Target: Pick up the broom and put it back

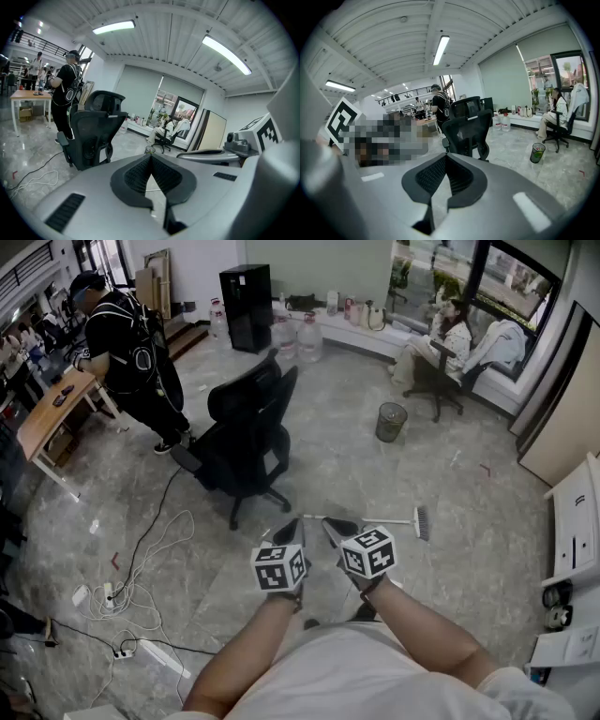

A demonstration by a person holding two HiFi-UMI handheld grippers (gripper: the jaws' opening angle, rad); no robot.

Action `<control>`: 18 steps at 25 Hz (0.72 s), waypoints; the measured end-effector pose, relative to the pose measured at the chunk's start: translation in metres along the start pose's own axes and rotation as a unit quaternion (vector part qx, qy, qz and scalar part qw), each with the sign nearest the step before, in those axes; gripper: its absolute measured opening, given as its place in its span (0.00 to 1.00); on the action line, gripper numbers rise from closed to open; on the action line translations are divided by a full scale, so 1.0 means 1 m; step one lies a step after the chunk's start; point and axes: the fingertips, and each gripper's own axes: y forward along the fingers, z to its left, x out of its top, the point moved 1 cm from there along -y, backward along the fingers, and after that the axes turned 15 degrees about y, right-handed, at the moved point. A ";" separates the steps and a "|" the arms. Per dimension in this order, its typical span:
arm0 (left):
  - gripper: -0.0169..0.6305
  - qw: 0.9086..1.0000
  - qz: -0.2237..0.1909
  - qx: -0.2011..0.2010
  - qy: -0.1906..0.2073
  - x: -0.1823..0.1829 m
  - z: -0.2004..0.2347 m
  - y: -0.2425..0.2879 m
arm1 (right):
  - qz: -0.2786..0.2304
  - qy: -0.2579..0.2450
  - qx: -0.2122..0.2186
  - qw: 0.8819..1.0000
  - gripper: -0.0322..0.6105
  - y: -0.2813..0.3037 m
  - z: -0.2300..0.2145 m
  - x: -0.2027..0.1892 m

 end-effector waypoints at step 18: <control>0.04 1.000 0.009 -0.008 0.004 0.006 0.000 0.030 | -0.004 0.014 0.004 1.000 0.05 0.011 -0.025 0.016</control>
